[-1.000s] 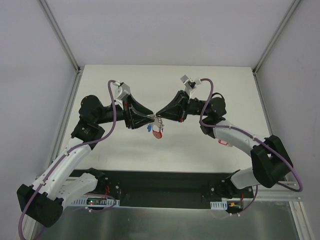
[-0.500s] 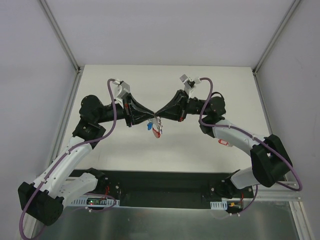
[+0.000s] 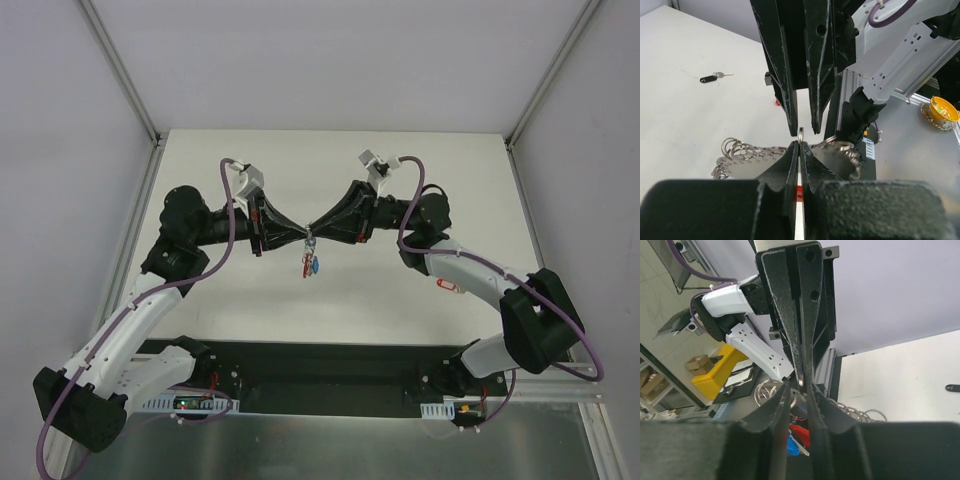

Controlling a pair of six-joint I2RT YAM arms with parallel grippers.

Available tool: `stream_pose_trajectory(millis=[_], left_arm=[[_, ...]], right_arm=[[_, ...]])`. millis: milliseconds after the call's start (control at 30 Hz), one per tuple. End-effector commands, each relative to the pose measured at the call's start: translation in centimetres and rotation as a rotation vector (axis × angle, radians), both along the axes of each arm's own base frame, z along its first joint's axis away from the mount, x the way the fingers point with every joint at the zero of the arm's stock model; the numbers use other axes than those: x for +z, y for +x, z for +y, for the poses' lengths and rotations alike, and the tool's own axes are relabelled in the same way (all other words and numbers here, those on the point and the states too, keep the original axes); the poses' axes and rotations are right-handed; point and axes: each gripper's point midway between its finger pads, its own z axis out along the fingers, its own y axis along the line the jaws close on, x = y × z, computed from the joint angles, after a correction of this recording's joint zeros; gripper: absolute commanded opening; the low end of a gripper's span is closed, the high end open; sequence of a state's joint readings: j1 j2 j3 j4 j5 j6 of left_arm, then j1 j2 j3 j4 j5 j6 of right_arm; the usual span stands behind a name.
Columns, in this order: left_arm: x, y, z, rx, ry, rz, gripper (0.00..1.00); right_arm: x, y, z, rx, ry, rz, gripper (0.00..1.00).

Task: Put the keys on the keyring

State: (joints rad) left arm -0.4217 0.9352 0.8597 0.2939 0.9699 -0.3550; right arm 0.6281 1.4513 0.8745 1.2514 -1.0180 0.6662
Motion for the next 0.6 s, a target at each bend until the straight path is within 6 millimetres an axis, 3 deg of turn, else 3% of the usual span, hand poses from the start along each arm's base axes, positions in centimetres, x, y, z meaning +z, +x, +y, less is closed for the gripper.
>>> stream_pose_trajectory(millis=[0, 67, 233, 300, 367, 400, 433, 567], left_arm=[[0.3, -1.0, 1.0, -0.003, 0.095, -0.069, 0.0], [0.5, -1.0, 1.3, 0.0, 0.129, -0.106, 0.0], [-0.8, -1.5, 1.4, -0.051, 0.204, -0.054, 0.0], [-1.0, -1.3, 1.3, -0.068, 0.229, -0.029, 0.0], [-1.3, -1.5, 1.6, -0.077, 0.265, -0.01, 0.0], [-1.5, -1.4, 1.6, -0.079, 0.28, -0.002, 0.0], [-2.0, -1.6, 1.7, -0.085, 0.302, 0.012, 0.0], [-1.9, -1.9, 1.6, -0.097, 0.335, 0.01, 0.0]], right_arm=[[2.7, -1.2, -1.6, -0.007, 0.095, -0.175, 0.29], [2.6, -1.3, -1.8, -0.003, 0.075, -0.18, 0.41], [0.5, -0.3, -1.5, -0.057, -0.052, -0.203, 0.48], [-0.1, -0.2, -1.7, -0.073, -0.125, -0.18, 0.48], [-1.0, 0.3, -1.5, -0.114, -0.183, -0.285, 0.47], [-2.6, 0.0, -1.9, -0.113, -0.272, -0.24, 0.47], [-2.1, 0.4, -1.9, -0.143, -0.28, -0.328, 0.46], [-2.5, -0.3, -1.8, -0.11, -0.315, -0.337, 0.36]])
